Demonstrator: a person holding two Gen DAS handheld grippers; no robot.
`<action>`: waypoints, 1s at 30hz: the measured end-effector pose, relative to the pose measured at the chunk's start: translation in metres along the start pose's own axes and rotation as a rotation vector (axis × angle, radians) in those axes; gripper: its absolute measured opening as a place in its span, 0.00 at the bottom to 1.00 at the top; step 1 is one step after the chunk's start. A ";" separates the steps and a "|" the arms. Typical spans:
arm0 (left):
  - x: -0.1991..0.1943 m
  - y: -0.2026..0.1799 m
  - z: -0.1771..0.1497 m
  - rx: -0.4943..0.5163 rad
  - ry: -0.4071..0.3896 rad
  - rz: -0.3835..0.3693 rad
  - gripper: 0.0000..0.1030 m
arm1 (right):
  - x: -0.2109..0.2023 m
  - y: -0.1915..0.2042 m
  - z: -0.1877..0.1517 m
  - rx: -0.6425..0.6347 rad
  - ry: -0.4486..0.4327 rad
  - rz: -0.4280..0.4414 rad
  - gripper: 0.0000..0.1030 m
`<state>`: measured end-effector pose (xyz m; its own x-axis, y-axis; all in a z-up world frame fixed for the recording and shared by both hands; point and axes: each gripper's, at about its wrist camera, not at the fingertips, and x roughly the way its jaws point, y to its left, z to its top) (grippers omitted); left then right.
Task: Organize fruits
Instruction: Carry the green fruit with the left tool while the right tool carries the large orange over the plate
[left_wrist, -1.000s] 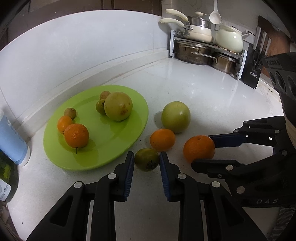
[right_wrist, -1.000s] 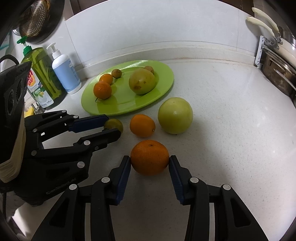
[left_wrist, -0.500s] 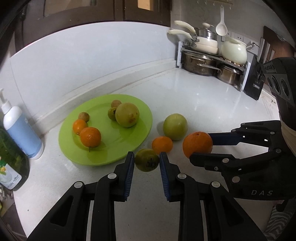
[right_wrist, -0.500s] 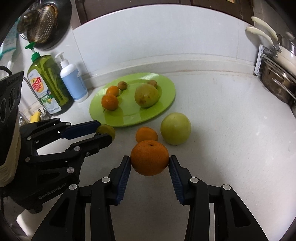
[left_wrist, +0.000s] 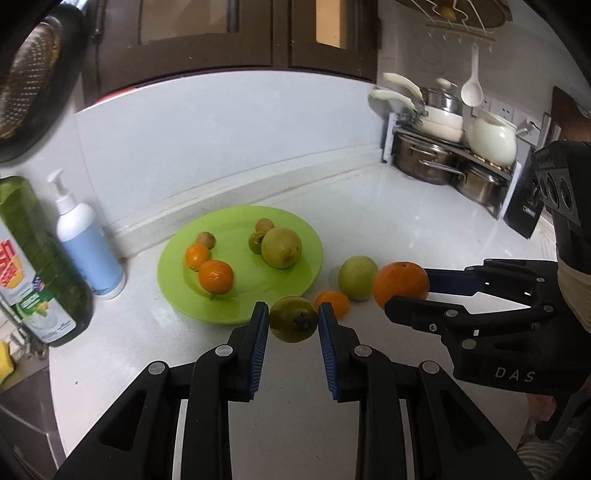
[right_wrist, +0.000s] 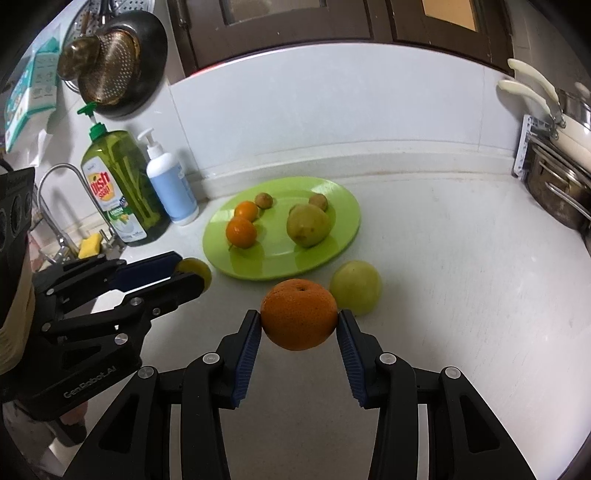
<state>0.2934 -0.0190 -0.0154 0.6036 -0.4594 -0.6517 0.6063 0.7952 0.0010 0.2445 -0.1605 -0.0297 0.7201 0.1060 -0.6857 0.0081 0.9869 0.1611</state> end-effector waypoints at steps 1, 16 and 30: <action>-0.003 0.000 0.000 -0.007 0.002 0.012 0.27 | -0.002 0.000 0.001 -0.002 -0.003 0.004 0.42; -0.032 -0.009 0.019 -0.074 -0.074 0.107 0.27 | -0.026 -0.004 0.027 -0.069 -0.085 0.074 0.42; -0.020 0.000 0.065 -0.101 -0.109 0.153 0.25 | -0.011 -0.016 0.076 -0.123 -0.095 0.143 0.42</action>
<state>0.3150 -0.0352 0.0468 0.7405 -0.3659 -0.5637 0.4513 0.8923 0.0138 0.2891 -0.1862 0.0292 0.7700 0.2399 -0.5912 -0.1793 0.9706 0.1604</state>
